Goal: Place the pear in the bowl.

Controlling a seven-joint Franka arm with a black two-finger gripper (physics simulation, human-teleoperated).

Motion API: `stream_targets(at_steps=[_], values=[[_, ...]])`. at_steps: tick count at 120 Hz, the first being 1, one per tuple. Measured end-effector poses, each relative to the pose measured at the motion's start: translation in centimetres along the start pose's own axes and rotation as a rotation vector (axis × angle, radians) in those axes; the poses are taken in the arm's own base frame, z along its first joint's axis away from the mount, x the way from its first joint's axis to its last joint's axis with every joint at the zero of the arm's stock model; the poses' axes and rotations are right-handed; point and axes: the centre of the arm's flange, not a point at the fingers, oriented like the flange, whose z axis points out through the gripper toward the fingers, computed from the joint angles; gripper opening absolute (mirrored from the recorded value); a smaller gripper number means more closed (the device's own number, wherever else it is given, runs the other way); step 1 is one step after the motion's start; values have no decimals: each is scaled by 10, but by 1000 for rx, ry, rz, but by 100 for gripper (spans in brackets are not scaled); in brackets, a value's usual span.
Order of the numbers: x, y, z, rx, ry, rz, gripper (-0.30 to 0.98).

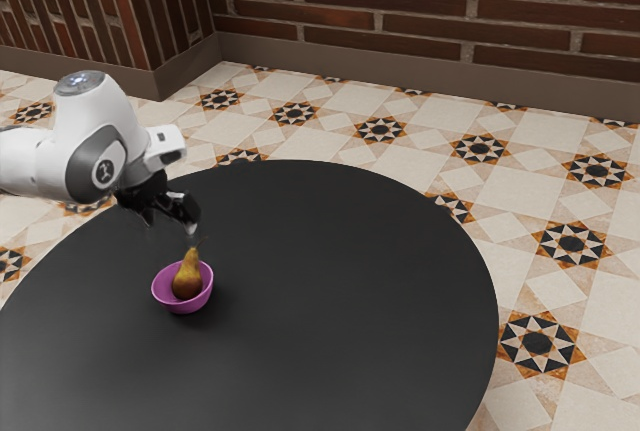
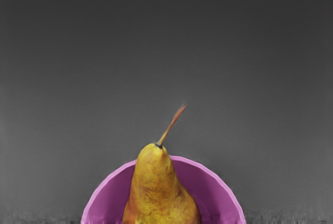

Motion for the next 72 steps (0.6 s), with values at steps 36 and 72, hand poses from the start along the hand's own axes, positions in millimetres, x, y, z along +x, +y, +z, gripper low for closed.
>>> stream_targets(at_steps=[36, 72], values=[[117, 50, -133, -78, -49, 102, 68], [112, 73, -204, -60, -168, 159, 68]])
